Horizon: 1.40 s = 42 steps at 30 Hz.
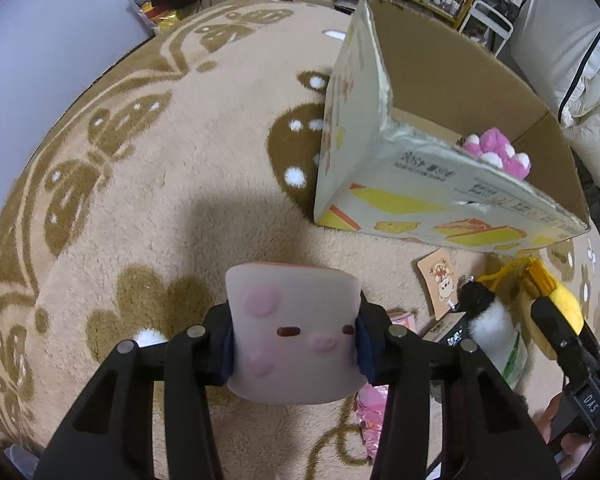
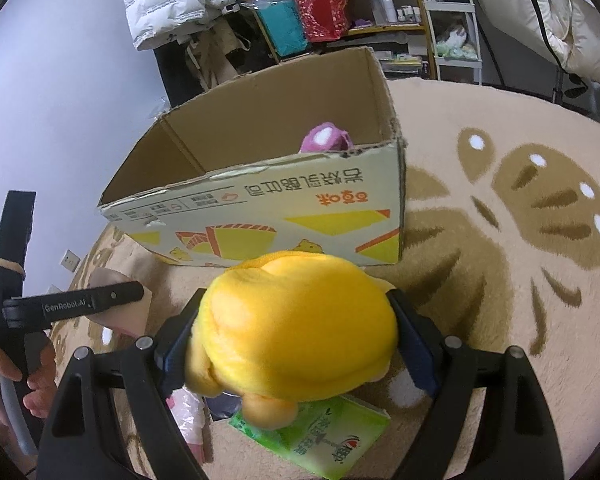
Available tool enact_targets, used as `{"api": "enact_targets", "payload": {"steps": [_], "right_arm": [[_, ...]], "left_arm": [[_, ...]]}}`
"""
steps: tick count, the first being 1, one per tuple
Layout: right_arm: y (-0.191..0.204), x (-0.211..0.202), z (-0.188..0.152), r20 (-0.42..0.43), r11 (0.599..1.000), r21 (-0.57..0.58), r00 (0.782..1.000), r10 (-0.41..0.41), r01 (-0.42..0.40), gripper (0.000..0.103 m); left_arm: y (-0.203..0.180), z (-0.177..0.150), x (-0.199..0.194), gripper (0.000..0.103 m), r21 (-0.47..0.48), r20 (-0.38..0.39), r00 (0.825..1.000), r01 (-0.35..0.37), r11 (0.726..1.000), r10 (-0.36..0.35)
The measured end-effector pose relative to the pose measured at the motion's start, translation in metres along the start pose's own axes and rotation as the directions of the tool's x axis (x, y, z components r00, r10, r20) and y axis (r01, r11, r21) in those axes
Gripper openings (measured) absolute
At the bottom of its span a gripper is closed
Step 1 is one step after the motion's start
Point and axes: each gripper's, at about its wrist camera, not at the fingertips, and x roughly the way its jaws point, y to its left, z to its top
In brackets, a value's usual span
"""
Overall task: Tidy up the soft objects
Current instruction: 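Lift and carry the yellow plush and pink cushion over the box with both tools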
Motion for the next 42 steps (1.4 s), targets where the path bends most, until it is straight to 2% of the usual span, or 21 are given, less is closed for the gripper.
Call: {"api": "enact_targets", "payload": {"steps": [5,10,14,17,20,27,30,34,40,42], "right_arm": [[0.004,-0.008,-0.001,0.017,1.000,-0.020,1.000,0.007,-0.007,0.090],[0.010,-0.024,0.000,0.074,0.999,-0.044,0.997,0.021,-0.018,0.090],[0.016,-0.042,0.000,0.148,0.997,-0.072,0.989,0.030,-0.019,0.090],[0.021,-0.052,0.003,0.186,0.997,-0.075,0.982,0.046,-0.033,0.090],[0.024,-0.061,0.004,0.217,0.996,-0.082,0.975,0.053,-0.036,0.090],[0.037,-0.084,0.011,0.317,0.990,-0.140,0.948,0.033,0.012,0.090],[0.042,-0.089,0.016,0.332,0.987,-0.159,0.942,0.048,0.005,0.090],[0.046,-0.095,0.026,0.358,0.983,-0.182,0.932,0.051,0.016,0.090],[0.046,-0.098,0.046,0.393,0.978,-0.205,0.919,0.036,0.050,0.090],[0.044,-0.096,0.052,0.401,0.978,-0.203,0.916,0.035,0.051,0.090]], "left_arm": [[0.003,-0.002,-0.011,0.045,-0.005,0.029,1.000,-0.001,1.000,0.001],[0.006,-0.004,-0.033,0.045,-0.008,0.082,0.997,-0.002,1.000,0.003],[0.006,-0.002,-0.052,0.045,0.006,0.147,0.989,-0.024,1.000,0.023],[0.003,-0.001,-0.069,0.045,0.024,0.213,0.976,-0.040,0.999,0.034],[0.000,0.000,-0.087,0.045,0.040,0.286,0.957,-0.065,0.997,0.051],[-0.007,-0.002,-0.123,0.046,0.053,0.452,0.890,-0.100,0.994,0.066],[-0.009,0.000,-0.133,0.046,0.051,0.496,0.867,-0.090,0.995,0.053],[-0.009,0.003,-0.138,0.046,0.035,0.533,0.846,-0.046,0.998,0.021],[-0.012,0.011,-0.144,0.046,0.039,0.596,0.803,-0.039,0.998,0.008],[-0.012,0.015,-0.144,0.046,0.045,0.604,0.797,-0.023,0.999,-0.009]]}}
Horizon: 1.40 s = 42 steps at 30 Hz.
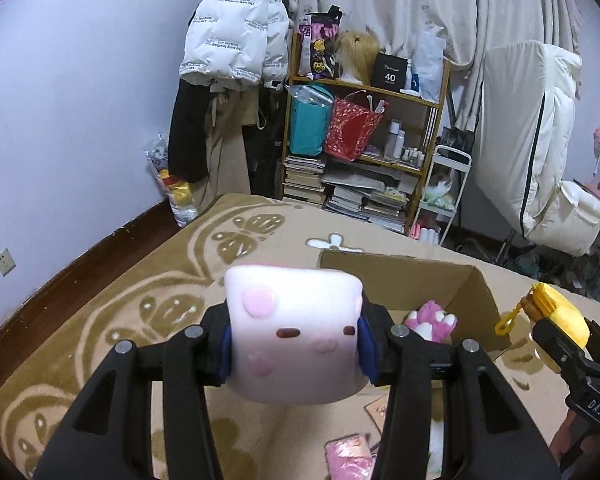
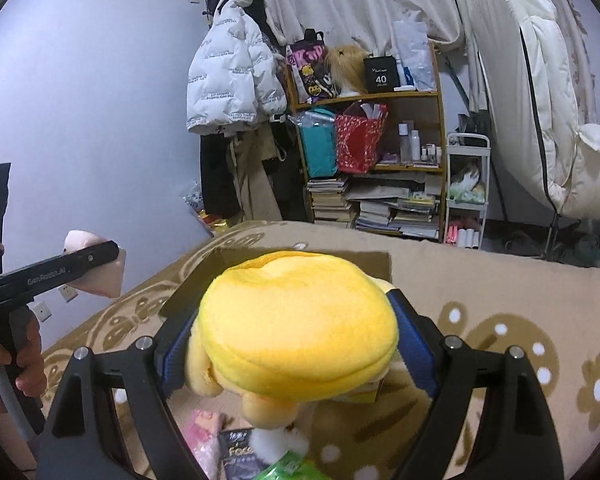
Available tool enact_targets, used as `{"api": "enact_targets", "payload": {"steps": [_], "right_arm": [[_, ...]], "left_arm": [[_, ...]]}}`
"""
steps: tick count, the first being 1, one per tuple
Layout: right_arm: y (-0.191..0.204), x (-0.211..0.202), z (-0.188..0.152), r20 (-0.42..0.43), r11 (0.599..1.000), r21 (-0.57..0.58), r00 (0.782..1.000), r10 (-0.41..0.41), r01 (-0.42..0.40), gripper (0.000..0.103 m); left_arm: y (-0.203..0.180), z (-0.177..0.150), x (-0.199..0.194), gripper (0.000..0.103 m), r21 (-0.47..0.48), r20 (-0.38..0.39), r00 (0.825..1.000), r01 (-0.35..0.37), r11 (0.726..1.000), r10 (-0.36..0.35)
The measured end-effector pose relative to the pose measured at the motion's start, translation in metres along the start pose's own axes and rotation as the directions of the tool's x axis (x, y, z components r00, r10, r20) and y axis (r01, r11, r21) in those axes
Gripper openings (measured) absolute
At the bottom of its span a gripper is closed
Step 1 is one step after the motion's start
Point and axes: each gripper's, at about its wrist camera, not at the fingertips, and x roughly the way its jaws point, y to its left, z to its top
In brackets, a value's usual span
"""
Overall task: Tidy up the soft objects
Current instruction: 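Lift and carry the yellow plush and pink cushion over the box with both tools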
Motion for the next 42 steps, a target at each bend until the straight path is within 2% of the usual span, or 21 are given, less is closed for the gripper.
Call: {"api": "enact_targets", "payload": {"steps": [2,5,19,31,42], "right_arm": [[-0.003,0.005,0.003,0.004,1.000,-0.003,1.000,-0.001,0.001,0.090],[-0.004,0.011,0.006,0.004,1.000,-0.023,1.000,-0.013,0.013,0.091],[-0.015,0.050,0.012,-0.023,0.999,-0.044,1.000,-0.014,0.013,0.091],[-0.025,0.073,0.004,-0.057,1.000,-0.021,0.998,-0.011,0.010,0.091],[-0.031,0.083,0.003,-0.083,1.000,-0.005,0.996,0.015,-0.016,0.092]], "left_arm": [[-0.002,0.003,0.005,0.047,0.001,0.002,1.000,0.005,1.000,-0.005],[-0.008,0.007,0.011,0.047,0.026,0.023,0.999,-0.025,0.999,0.025],[-0.030,0.023,0.049,0.049,0.081,0.019,1.000,0.020,0.996,-0.022],[-0.043,0.018,0.073,0.052,0.141,-0.015,0.999,0.032,0.990,-0.030],[-0.057,0.008,0.077,0.057,0.198,-0.035,0.998,0.056,0.978,-0.050]]}}
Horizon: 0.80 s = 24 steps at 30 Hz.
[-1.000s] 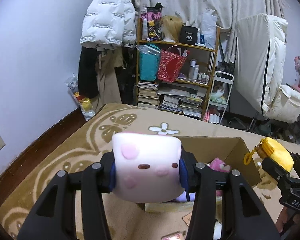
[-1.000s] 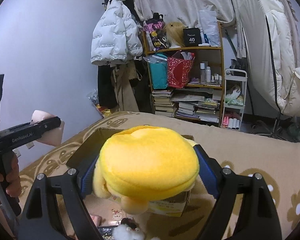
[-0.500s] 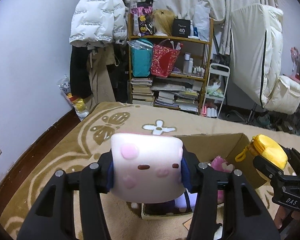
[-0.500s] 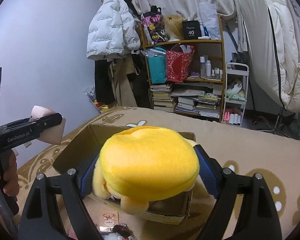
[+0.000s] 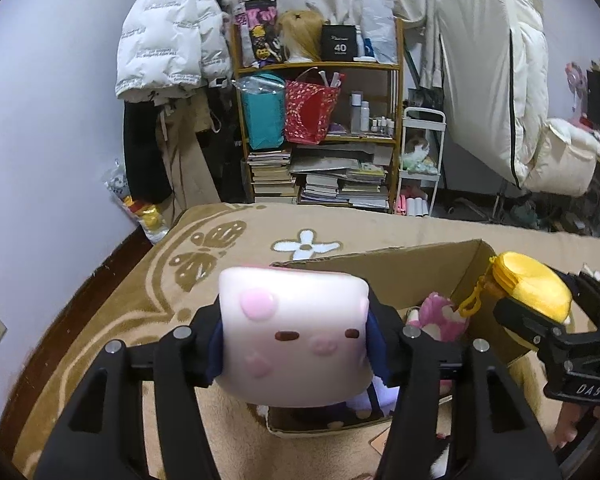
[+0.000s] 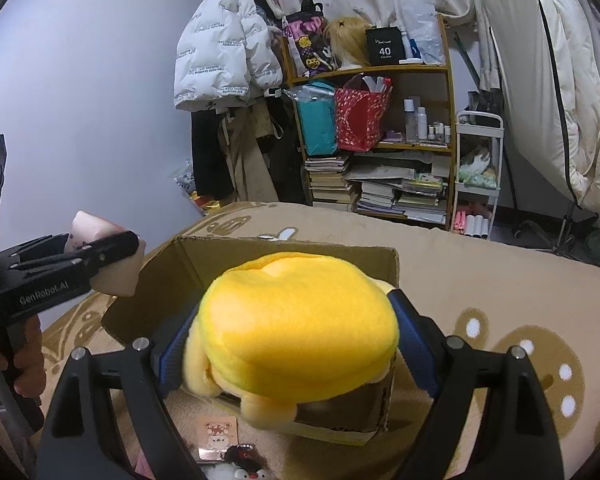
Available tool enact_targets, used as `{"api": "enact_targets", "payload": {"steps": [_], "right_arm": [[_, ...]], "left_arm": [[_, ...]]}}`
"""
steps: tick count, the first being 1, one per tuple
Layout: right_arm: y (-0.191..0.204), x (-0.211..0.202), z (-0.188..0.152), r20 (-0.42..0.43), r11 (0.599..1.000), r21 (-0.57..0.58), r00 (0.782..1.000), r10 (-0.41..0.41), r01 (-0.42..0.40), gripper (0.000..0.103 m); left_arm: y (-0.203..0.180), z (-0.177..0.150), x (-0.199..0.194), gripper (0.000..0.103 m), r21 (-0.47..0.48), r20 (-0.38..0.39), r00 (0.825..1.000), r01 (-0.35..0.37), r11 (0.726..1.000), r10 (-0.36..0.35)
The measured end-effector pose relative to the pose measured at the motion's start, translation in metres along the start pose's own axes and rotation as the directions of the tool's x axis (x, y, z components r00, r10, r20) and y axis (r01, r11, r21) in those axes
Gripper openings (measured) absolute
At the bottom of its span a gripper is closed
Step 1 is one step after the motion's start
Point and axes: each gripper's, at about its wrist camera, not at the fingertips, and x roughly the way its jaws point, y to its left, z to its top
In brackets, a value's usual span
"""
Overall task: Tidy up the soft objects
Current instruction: 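Lift and carry the yellow plush and pink cushion over the box with both tools, then open right tool to drop the yellow plush while left tool drops the cushion in the box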
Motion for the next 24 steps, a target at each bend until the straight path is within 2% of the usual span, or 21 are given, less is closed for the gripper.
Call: {"api": "enact_targets", "payload": {"steps": [11,13,18,24], "right_arm": [[-0.009,-0.003,0.000,0.002,0.999,0.036,1.000,0.007,-0.007,0.097],[-0.010,-0.003,0.000,0.003,0.999,0.037,1.000,0.011,-0.011,0.099],[-0.008,-0.005,0.001,0.006,1.000,0.024,1.000,0.006,-0.006,0.103],[-0.008,-0.013,0.002,0.002,0.999,0.046,1.000,0.010,-0.010,0.103]], "left_arm": [[-0.010,-0.005,0.003,0.067,0.034,-0.030,1.000,-0.004,0.999,0.005],[-0.009,-0.005,0.004,0.079,0.031,-0.037,0.999,-0.009,0.999,0.011],[-0.007,-0.004,-0.005,0.096,0.029,0.004,0.999,-0.044,0.999,0.044],[-0.001,-0.003,-0.016,0.103,0.008,0.022,0.998,-0.065,0.998,0.065]]}}
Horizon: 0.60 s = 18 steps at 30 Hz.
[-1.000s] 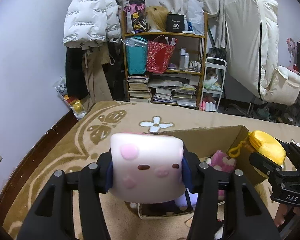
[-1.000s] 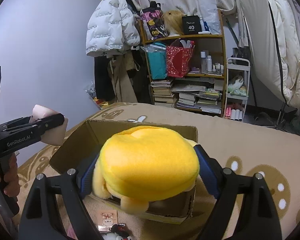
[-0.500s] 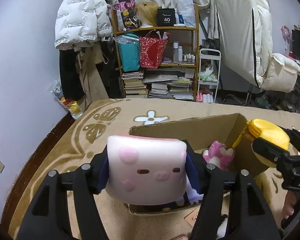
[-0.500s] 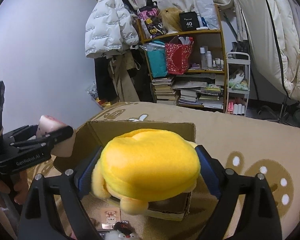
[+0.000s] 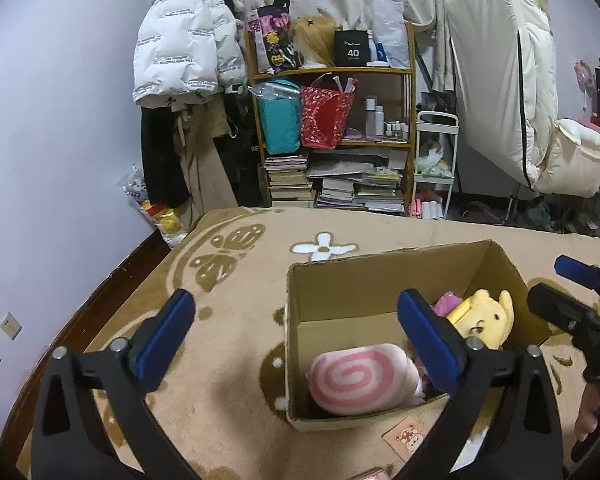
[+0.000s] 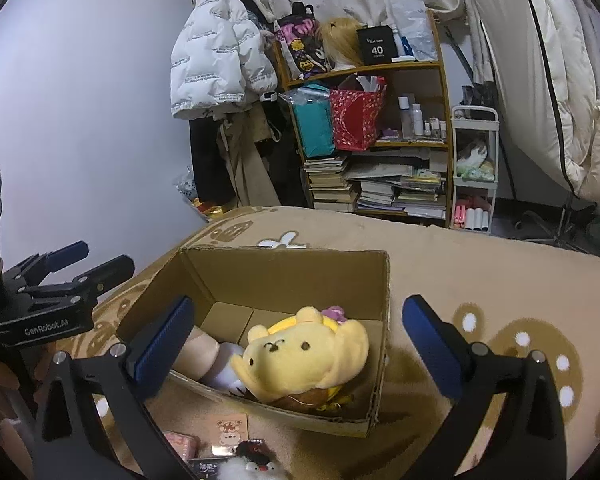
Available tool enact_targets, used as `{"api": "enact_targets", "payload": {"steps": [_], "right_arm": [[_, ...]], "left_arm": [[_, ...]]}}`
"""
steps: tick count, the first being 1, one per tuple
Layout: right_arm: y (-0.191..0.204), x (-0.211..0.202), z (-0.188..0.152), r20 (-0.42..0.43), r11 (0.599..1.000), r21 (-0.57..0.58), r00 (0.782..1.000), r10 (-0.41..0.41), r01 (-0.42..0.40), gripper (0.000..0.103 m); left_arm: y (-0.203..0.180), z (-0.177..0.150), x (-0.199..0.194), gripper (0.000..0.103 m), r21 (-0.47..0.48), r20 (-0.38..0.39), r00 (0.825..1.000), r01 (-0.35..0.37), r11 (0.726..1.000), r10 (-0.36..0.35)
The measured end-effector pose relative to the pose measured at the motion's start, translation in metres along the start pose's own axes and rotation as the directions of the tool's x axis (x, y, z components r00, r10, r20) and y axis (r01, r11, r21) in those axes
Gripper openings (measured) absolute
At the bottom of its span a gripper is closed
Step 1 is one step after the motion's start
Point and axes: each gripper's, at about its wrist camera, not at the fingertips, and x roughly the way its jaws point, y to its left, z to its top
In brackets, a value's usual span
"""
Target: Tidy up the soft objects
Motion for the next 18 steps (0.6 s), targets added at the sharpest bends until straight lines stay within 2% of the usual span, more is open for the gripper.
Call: {"api": "enact_targets", "payload": {"steps": [9,18], "right_arm": [[0.004,-0.025,0.005,0.023,1.000,0.010,1.000,0.003,-0.003,0.103],[0.023,-0.055,0.002,0.015,0.999,-0.046,1.000,-0.014,0.014,0.103]], "left_arm": [[0.009,-0.003,-0.022,0.103,-0.025,-0.002,1.000,-0.002,1.000,0.002],[0.022,-0.010,-0.053,0.103,-0.076,-0.026,0.999,-0.023,0.997,0.021]]}}
